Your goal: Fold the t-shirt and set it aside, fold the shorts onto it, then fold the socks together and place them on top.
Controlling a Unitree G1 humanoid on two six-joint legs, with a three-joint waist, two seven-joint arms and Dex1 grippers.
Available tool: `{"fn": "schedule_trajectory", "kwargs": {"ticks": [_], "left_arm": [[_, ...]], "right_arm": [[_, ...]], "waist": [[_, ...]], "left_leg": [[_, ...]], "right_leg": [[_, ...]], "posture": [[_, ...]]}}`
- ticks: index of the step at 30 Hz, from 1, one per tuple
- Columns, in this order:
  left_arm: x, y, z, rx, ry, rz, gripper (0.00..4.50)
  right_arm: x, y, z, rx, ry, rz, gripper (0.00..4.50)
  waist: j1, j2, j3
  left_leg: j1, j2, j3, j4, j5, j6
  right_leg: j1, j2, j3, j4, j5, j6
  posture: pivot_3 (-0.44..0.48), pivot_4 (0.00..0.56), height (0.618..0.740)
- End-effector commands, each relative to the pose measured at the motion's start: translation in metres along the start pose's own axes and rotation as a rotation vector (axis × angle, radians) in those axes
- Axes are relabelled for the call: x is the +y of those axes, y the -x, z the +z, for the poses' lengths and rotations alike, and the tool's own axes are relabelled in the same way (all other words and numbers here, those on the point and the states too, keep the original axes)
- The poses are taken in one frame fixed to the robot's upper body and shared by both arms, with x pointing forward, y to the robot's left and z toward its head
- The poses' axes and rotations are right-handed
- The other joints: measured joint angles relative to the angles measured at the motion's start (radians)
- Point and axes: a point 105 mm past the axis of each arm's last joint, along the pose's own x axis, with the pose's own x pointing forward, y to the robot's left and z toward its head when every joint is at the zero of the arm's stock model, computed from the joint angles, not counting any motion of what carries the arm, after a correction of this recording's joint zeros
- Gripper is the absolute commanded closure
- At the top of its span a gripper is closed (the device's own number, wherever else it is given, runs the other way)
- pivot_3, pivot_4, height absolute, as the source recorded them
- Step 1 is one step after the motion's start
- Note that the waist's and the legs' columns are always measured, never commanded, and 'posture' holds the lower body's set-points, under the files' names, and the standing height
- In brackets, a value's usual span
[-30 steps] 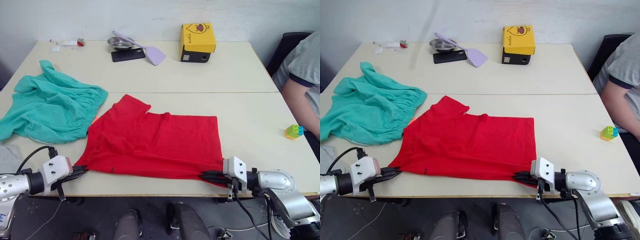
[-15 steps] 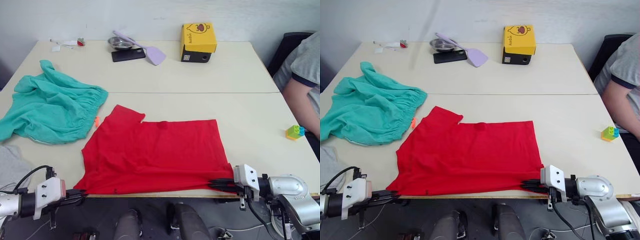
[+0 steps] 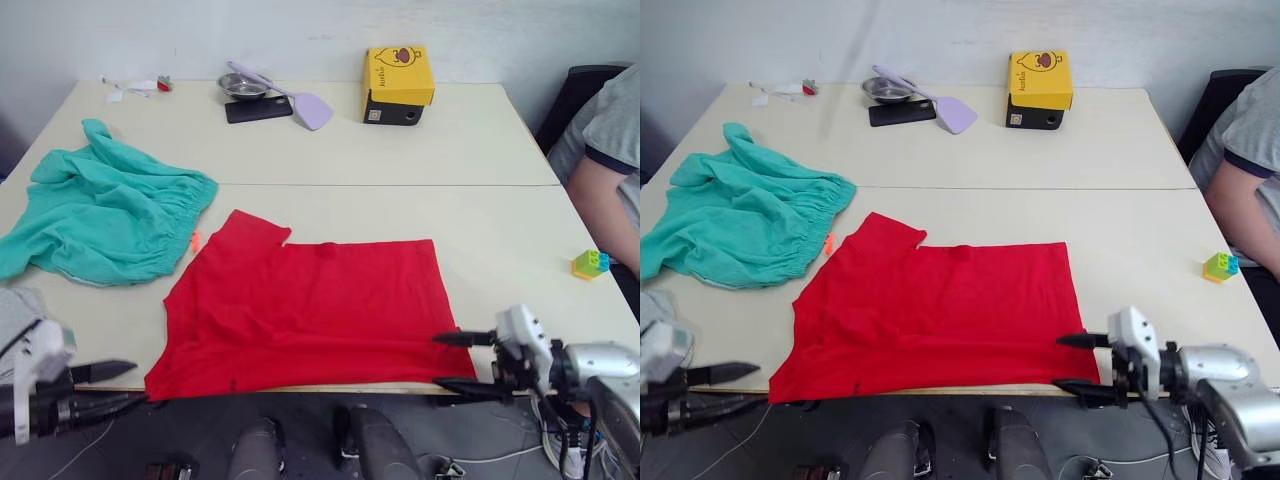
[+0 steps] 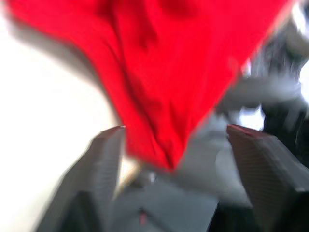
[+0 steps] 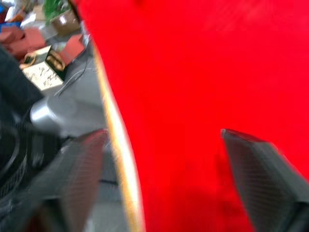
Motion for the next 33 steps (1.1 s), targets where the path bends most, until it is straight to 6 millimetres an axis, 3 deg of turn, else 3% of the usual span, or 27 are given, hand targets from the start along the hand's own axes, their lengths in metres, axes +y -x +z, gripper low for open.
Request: {"fn": "schedule_trajectory", "kwargs": {"ticks": [1, 4, 10, 15, 22, 27, 32, 33], "left_arm": [[0.011, -0.008, 0.033, -0.140, 0.036, 0.031, 0.05], [0.017, -0.029, 0.062, -0.209, 0.009, 0.016, 0.05], [0.049, -0.081, 0.093, -0.182, -0.085, 0.062, 0.05], [0.074, -0.127, 0.114, -0.177, -0.123, 0.133, 0.05], [0.101, -0.158, 0.120, -0.128, -0.116, 0.196, 0.05], [0.114, -0.162, 0.115, -0.076, -0.110, 0.241, 0.05], [0.111, -0.170, 0.100, 0.006, -0.066, 0.176, 0.05], [0.110, -0.172, 0.098, 0.015, -0.058, 0.166, 0.23]], "right_arm": [[-0.026, 0.005, 0.020, -0.053, -0.001, -0.077, 0.00], [-0.058, 0.002, 0.030, -0.061, -0.020, -0.140, 0.00], [-0.117, -0.017, 0.038, -0.021, 0.004, -0.270, 0.00], [-0.144, -0.032, 0.043, 0.011, -0.039, -0.329, 0.00], [-0.160, -0.041, 0.037, 0.074, -0.051, -0.381, 0.00], [-0.163, -0.041, 0.036, 0.093, -0.068, -0.381, 0.00], [-0.161, -0.040, 0.030, 0.135, -0.104, -0.361, 0.00], [-0.161, -0.040, 0.029, 0.140, -0.111, -0.358, 0.17]], "waist": [[0.000, 0.000, 0.000], [0.000, 0.000, 0.000], [-0.001, 0.001, 0.001], [-0.002, 0.002, 0.002], [-0.009, 0.002, 0.002], [-0.011, 0.002, 0.002], [-0.012, 0.002, 0.002], [-0.011, 0.002, 0.002]], "left_leg": [[0.000, 0.000, 0.000, 0.000, 0.001, 0.000], [0.000, -0.001, 0.000, 0.000, 0.001, 0.001], [-0.002, -0.001, 0.002, -0.001, 0.003, 0.002], [-0.005, -0.001, 0.004, 0.002, 0.007, -0.005], [-0.006, 0.001, 0.006, 0.011, 0.007, -0.006], [-0.006, 0.001, 0.006, 0.016, 0.007, -0.006], [-0.006, 0.001, 0.006, 0.015, 0.007, -0.006], [-0.006, 0.001, 0.006, 0.015, 0.007, -0.006]], "right_leg": [[0.000, 0.000, 0.000, -0.001, 0.001, 0.000], [0.001, -0.001, 0.000, -0.001, 0.004, 0.006], [-0.002, 0.000, 0.001, 0.004, 0.006, 0.009], [-0.007, 0.002, 0.002, 0.008, 0.005, 0.009], [-0.007, 0.003, 0.003, 0.013, 0.004, 0.009], [-0.006, 0.002, 0.003, 0.016, 0.005, 0.010], [-0.007, 0.002, 0.002, 0.017, 0.005, 0.010], [-0.007, 0.002, 0.002, 0.017, 0.005, 0.010]], "posture": [[0.000, 0.150, 0.740], [0.000, 0.150, 0.740], [0.000, 0.150, 0.740], [0.000, 0.150, 0.740], [0.000, 0.150, 0.740], [0.000, 0.150, 0.740], [0.000, 0.150, 0.740], [0.000, 0.150, 0.740]]}}
